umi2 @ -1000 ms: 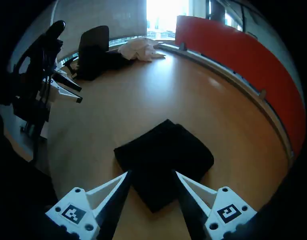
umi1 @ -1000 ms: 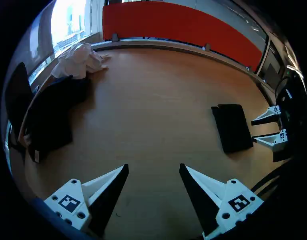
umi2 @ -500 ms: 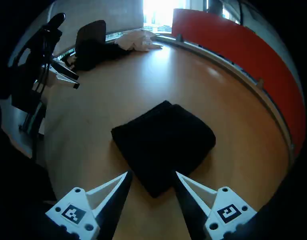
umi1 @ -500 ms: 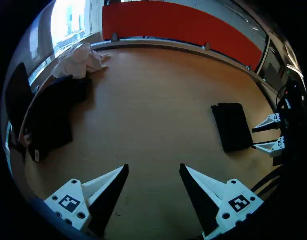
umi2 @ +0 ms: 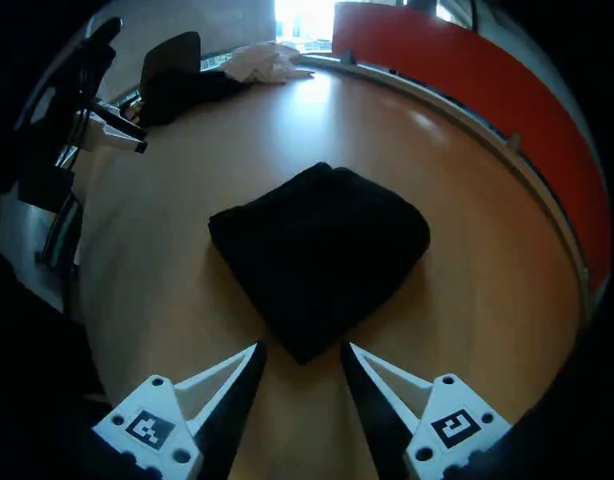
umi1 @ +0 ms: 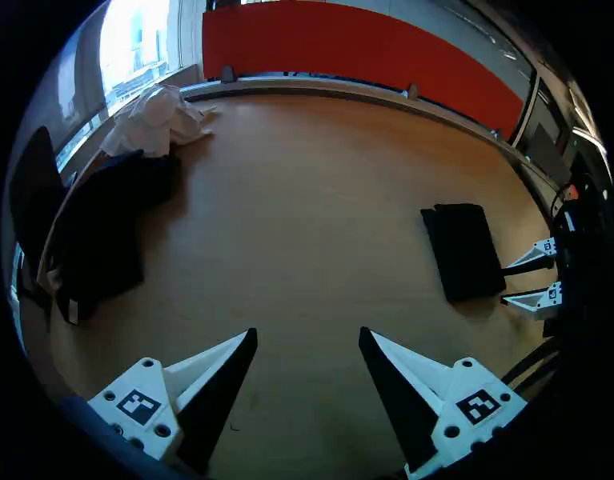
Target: Fold towel
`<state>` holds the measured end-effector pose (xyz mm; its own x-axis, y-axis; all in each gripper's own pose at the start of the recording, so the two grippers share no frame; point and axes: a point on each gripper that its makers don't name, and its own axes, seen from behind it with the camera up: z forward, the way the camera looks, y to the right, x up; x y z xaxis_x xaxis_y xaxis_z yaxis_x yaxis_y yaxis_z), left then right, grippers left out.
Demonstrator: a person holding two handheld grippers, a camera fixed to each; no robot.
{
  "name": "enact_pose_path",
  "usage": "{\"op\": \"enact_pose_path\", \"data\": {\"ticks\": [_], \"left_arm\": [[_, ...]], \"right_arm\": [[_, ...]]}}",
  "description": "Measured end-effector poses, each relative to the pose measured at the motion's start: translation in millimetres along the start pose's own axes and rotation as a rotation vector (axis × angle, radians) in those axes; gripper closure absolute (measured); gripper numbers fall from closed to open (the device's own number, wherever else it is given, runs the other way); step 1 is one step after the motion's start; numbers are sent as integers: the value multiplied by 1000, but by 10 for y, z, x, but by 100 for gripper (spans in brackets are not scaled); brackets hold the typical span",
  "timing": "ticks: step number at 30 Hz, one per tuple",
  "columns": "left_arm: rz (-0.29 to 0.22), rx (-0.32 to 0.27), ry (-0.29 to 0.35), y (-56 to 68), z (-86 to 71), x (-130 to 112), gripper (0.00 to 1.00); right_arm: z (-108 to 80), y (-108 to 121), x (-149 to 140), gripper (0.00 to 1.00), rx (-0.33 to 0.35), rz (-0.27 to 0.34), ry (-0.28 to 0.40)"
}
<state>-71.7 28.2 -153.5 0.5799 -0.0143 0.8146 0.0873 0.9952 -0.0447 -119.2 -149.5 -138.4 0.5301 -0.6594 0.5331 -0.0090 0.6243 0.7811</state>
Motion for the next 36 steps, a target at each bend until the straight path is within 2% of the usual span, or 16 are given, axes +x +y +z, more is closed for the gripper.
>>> {"op": "enact_pose_path", "data": {"ticks": [4, 21, 30, 36], "left_arm": [[-2, 0, -1, -5, 4, -7, 6], [-1, -2, -4, 6, 7, -26, 6], [2, -5, -4, 13, 8, -26, 6], [8, -9, 1, 28, 7, 3, 6]], "right_arm": [[25, -4, -16, 39, 3, 4, -1], [12, 8, -44, 91, -6, 26, 4], [-25, 41, -8, 95, -27, 8, 13], [-156, 113, 161, 96, -48, -5, 38]]}}
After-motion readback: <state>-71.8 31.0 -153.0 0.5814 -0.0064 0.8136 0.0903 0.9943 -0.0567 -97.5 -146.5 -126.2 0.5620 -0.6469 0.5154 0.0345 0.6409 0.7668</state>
